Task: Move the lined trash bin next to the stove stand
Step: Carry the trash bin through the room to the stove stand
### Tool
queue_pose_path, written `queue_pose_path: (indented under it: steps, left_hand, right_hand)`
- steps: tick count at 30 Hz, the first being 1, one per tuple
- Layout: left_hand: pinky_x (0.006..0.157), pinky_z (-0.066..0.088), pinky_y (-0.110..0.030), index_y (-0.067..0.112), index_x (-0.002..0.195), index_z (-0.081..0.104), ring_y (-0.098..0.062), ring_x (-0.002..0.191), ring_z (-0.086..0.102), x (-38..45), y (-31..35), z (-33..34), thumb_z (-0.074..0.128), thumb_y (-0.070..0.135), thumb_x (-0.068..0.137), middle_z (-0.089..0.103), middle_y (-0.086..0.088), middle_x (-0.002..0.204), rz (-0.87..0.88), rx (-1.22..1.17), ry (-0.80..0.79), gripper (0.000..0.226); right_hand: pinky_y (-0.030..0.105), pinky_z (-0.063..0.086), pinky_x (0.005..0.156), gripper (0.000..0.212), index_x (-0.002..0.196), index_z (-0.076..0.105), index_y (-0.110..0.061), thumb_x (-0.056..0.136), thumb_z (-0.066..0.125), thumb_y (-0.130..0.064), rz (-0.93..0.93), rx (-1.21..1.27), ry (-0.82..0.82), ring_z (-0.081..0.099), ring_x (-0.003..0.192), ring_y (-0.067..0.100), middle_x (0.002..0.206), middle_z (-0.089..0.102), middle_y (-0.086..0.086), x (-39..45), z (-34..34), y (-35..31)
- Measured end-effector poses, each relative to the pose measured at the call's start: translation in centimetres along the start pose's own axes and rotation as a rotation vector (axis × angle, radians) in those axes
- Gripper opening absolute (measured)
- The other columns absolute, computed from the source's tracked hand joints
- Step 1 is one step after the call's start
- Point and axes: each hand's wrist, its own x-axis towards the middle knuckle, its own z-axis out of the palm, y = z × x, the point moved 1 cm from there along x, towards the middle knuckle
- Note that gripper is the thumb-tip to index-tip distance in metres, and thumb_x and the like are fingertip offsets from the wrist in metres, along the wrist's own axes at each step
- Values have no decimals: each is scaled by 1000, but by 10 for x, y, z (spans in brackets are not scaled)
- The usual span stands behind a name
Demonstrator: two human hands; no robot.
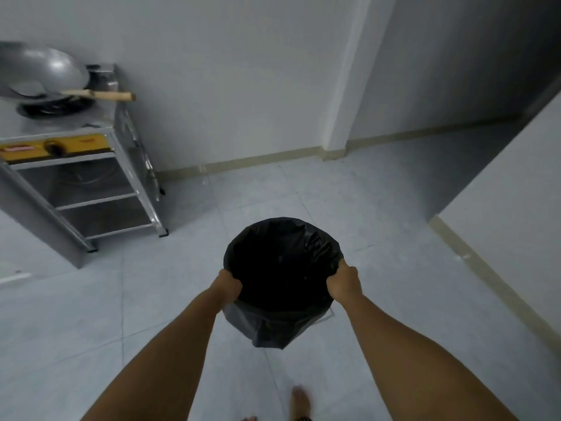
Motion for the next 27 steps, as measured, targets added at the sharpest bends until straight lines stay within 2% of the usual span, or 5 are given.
queue_pose_path:
  steps: [3,8,14,18,27]
  left_hand:
    - [103,48,-45,-8,139,43,-42,125,53,9,20,3,48,1,84,53,-27,137,-35,-55,75,55]
    - [94,49,-41,-8,135,47,-41,121,55,36,52,9,47,-4,83,56,-26,132,-59,-157,142,52]
    - [96,53,-44,-3,132,50,-39,116,59,83,69,-9,49,5,72,60,-24,128,-75,-228,156,61]
    - [100,52,-48,-2,133,49,-40,118,58,127,75,-25,50,8,68,59,-24,129,-83,-241,181,66]
    - [98,50,-38,-4,131,51,-39,121,57,232,121,-108,53,2,83,59,-23,130,-154,-275,206,49]
  right_hand:
    - [44,51,93,51,141,41,-6,89,42,-5,-69,-25,-28,58,107,45,131,49,26,39,-11,-14]
    - [45,50,95,54,143,38,-8,90,43,-6,-136,-73,-78,57,112,45,136,46,25,97,-32,-43]
    - [45,53,91,41,127,50,-4,88,42,-5,-218,-81,-130,60,102,42,125,52,24,165,-33,-85]
    - [42,53,91,43,131,48,-5,88,43,-5,-251,-109,-155,60,102,41,126,51,23,207,-18,-117]
    - [40,52,89,48,137,45,-6,89,42,-6,-246,-178,-229,60,105,40,131,51,23,314,30,-233]
